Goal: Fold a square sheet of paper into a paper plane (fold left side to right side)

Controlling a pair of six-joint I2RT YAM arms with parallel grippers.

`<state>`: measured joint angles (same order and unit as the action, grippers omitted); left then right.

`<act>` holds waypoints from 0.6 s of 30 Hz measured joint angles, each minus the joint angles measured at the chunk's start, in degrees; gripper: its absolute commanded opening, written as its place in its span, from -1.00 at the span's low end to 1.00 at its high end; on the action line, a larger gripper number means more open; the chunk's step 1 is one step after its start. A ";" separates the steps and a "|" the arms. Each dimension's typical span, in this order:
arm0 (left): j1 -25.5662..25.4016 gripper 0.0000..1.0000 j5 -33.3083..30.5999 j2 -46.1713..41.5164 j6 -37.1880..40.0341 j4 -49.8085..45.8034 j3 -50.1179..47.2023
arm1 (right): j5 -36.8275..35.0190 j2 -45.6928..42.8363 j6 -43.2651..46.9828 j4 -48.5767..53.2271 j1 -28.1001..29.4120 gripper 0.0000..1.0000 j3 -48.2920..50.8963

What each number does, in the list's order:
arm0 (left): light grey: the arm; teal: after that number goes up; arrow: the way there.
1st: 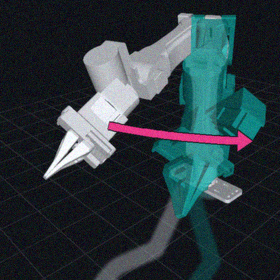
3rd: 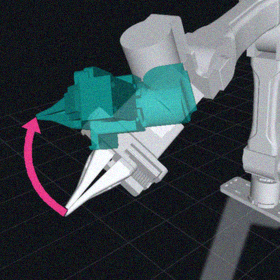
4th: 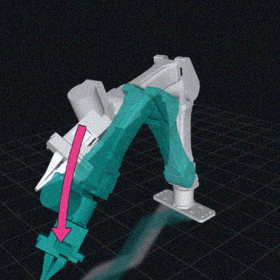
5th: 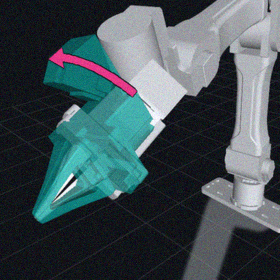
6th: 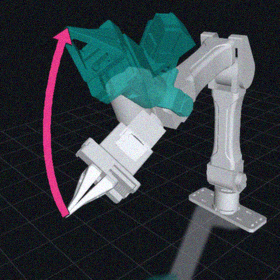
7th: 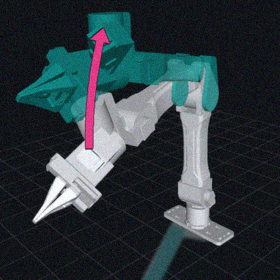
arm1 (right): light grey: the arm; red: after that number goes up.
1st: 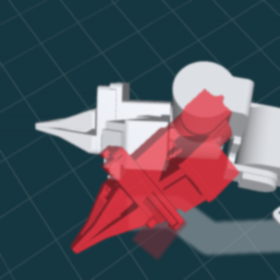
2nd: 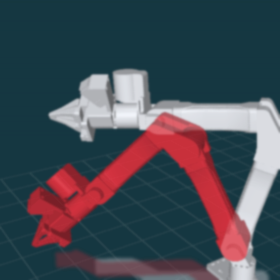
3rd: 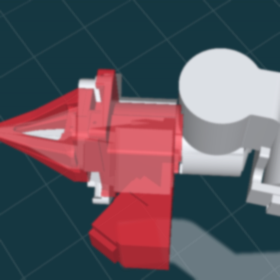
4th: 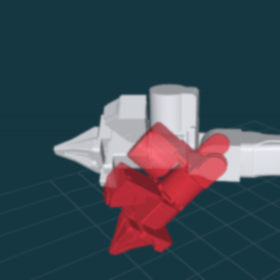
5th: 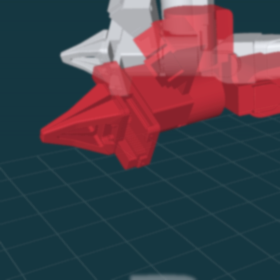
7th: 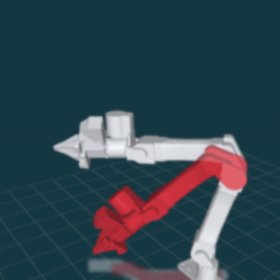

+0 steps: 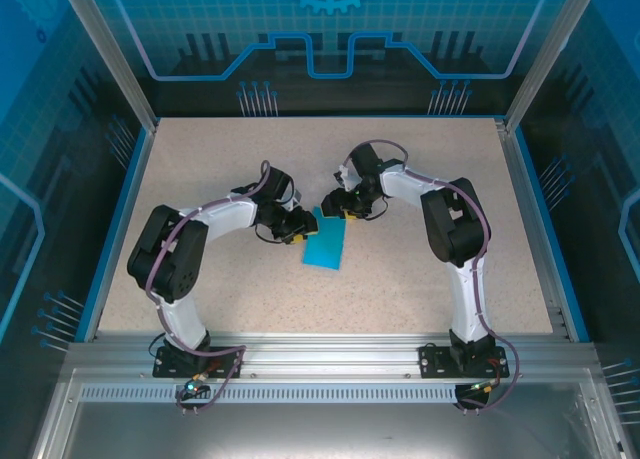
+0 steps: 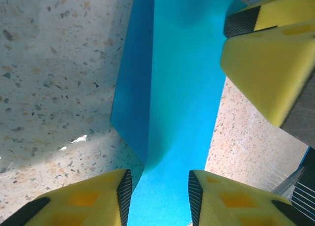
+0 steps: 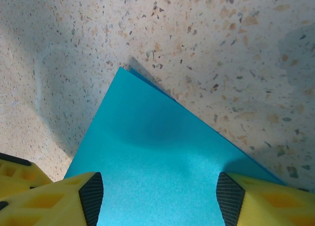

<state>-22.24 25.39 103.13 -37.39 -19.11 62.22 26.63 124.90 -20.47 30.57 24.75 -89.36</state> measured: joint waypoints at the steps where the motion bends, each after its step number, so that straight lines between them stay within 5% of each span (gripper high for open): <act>1: 0.00 -0.21 0.00 -0.17 -0.02 0.00 0.00 | 0.00 0.00 0.00 0.00 0.00 0.35 0.00; 18: 0.00 -0.15 -1.49 -0.15 0.26 -0.07 -0.66 | 0.44 0.17 0.00 0.09 0.00 0.37 -0.33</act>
<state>-22.24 23.90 102.98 -37.12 -19.18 61.56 27.07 125.08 -20.47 30.65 24.75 -89.69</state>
